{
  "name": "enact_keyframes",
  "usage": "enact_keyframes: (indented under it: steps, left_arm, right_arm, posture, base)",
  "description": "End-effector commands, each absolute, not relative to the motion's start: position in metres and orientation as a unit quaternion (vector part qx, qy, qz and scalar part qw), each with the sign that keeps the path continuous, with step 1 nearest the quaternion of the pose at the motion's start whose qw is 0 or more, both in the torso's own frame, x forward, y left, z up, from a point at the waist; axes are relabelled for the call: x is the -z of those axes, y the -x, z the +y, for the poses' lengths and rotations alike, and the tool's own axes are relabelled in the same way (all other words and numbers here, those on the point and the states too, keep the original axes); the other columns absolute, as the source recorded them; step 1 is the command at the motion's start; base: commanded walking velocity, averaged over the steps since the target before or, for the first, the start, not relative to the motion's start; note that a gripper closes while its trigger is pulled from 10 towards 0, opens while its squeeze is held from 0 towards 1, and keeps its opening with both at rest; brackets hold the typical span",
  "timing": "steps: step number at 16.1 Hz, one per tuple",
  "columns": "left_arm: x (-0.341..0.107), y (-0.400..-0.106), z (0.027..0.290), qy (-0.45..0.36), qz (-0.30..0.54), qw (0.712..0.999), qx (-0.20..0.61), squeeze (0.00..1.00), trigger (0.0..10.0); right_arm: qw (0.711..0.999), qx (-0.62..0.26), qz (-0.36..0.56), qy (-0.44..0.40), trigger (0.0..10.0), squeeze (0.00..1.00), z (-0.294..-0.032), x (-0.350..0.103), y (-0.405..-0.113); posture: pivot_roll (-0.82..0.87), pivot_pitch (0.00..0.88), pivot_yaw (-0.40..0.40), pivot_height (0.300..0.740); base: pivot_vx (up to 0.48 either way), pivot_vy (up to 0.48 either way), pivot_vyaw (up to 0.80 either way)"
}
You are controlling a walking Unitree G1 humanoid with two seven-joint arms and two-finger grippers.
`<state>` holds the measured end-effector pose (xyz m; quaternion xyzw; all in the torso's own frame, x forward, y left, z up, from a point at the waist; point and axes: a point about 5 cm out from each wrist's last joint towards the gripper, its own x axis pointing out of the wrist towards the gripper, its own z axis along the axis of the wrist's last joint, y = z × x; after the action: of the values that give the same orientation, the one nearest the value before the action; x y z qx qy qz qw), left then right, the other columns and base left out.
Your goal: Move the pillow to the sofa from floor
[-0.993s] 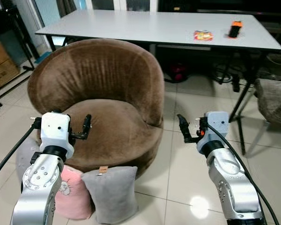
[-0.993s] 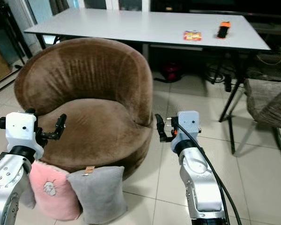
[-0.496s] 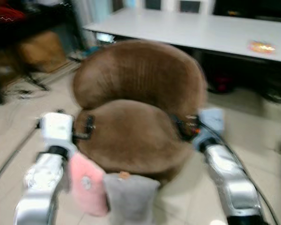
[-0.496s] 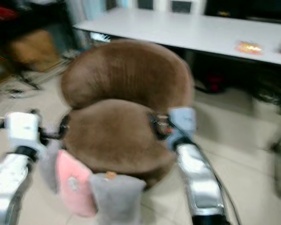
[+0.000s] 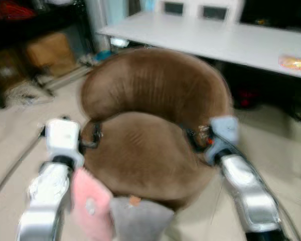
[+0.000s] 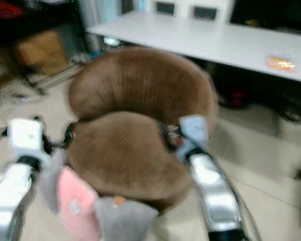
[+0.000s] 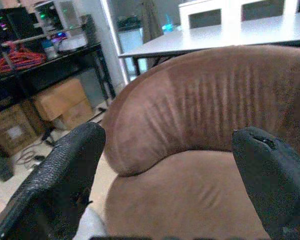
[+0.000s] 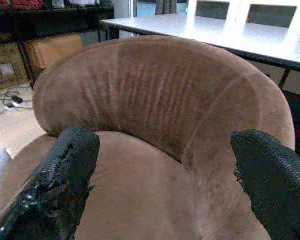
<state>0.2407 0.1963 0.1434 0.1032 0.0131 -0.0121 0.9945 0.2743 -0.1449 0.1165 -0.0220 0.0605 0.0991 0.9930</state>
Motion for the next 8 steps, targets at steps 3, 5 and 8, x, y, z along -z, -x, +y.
enact_keyframes:
  steps: [3,5,8]
  left_arm:
    - [-0.1463,-0.2403,0.2031,-0.118,0.009,0.993,0.001,0.0,10.0]
    - [-0.147,-0.2401,0.2032,-0.114,0.004,0.993,0.001,0.0,10.0]
    - [-0.1474,-0.2388,0.2054,-0.115,0.003,0.993,-0.003,0.0,10.0]
  right_arm:
    - [0.99,-0.132,0.054,-0.003,10.0,0.0,-0.1325,-0.1197,-0.2733]
    - [0.989,-0.137,0.057,0.003,10.0,0.0,-0.137,-0.1175,-0.2702]
    - [0.989,-0.137,0.06,0.007,10.0,0.0,-0.1413,-0.1132,-0.2663]
  posture:
    - [-0.11,0.0,0.033,0.74]
    - [-0.12,0.0,0.034,0.74]
    - [-0.12,0.0,0.033,0.74]
  base:
    - [0.273,0.0,0.0]
    - [0.0,0.0,0.0]
    - [0.0,0.0,0.0]
